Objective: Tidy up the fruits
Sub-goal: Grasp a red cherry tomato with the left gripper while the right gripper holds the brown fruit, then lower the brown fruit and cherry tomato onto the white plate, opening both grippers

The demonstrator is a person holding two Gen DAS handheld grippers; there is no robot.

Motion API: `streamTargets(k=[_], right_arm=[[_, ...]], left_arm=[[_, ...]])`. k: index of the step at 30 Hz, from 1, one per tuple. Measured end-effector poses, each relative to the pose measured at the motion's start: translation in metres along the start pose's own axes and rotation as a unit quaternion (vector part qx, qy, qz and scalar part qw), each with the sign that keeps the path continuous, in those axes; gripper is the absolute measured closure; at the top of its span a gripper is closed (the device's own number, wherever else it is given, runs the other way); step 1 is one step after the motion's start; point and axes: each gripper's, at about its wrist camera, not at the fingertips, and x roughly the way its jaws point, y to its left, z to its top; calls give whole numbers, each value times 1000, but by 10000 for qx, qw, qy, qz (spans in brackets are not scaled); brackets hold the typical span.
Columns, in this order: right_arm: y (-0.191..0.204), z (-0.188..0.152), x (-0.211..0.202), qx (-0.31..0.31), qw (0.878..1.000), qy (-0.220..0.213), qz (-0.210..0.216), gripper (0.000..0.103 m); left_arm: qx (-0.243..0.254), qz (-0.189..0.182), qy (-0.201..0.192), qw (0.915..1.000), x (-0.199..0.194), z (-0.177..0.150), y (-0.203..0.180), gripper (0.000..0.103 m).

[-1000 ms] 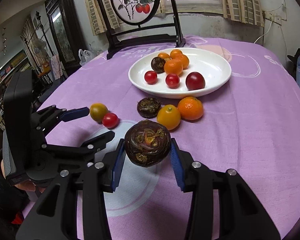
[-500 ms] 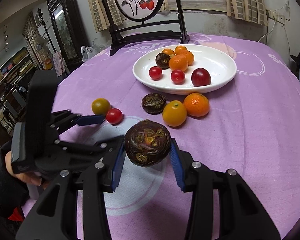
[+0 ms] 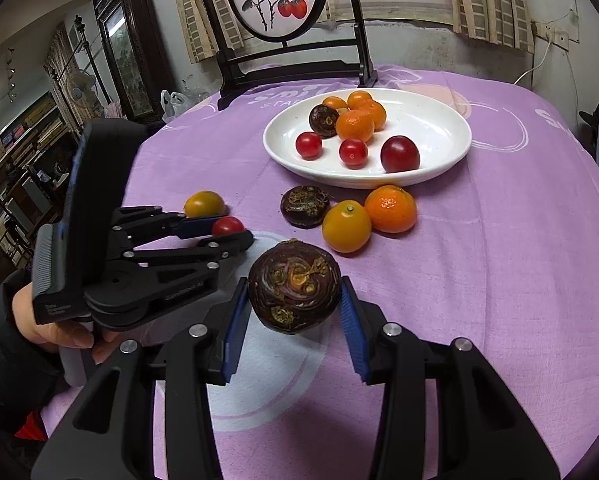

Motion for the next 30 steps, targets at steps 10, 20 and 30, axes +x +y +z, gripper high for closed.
streamTargets(k=[10, 20, 30], right_arm=[[-2, 40, -30, -52, 9957, -849, -379, 59], [-40, 104, 40, -139, 9939, -487, -977, 59], [-49, 113, 65, 21, 9897, -561, -1319, 47]], left_arm=[[-75, -92, -510, 9986, -47, 48, -3, 73], [-699, 242, -279, 9969, 17, 113, 16, 73], [-1094, 581, -111, 9922, 41, 123, 31, 34]])
